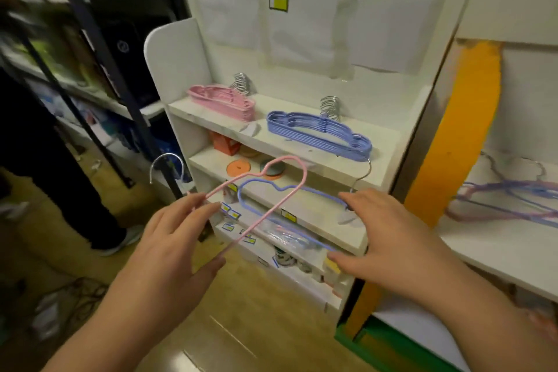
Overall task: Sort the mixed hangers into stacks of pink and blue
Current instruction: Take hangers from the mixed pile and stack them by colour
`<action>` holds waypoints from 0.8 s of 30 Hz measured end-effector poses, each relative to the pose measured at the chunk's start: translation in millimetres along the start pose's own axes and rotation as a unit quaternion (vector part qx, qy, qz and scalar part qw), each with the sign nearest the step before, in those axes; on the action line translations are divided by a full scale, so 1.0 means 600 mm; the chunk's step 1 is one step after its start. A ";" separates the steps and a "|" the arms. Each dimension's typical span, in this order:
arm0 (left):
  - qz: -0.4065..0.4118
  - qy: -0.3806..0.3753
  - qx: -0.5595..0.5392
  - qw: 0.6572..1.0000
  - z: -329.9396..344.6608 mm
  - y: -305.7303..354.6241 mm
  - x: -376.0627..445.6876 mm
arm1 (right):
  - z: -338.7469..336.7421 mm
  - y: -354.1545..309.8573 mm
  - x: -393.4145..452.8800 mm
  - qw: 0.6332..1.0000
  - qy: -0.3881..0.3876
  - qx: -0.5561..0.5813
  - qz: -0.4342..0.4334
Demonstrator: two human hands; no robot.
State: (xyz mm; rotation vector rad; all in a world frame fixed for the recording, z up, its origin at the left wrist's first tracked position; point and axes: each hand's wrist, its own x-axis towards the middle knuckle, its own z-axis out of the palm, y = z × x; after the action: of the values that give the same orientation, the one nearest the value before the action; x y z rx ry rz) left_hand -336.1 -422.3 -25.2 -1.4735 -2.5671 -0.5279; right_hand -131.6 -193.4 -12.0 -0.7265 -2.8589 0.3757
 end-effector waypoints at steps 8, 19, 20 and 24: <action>0.008 -0.051 0.032 0.998 0.010 -0.112 0.212 | 0.017 0.015 0.236 1.000 0.007 0.019 0.018; 0.076 -0.079 -0.057 0.992 0.074 -0.270 0.465 | 0.050 0.021 0.443 0.993 0.024 -0.007 0.112; 0.092 -0.090 -0.060 0.990 0.079 -0.291 0.495 | 0.055 0.019 0.463 0.992 0.024 -0.013 0.126; 0.184 -0.129 -0.039 0.974 0.100 -0.391 0.637 | 0.068 0.012 0.546 0.980 0.022 -0.027 0.196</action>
State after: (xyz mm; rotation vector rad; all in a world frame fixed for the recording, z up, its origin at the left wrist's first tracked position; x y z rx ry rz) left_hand -729.8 -199.3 -25.9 -2.1080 -2.3758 -0.4105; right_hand -421.3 -35.7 -20.6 -1.2968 -2.6820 0.3248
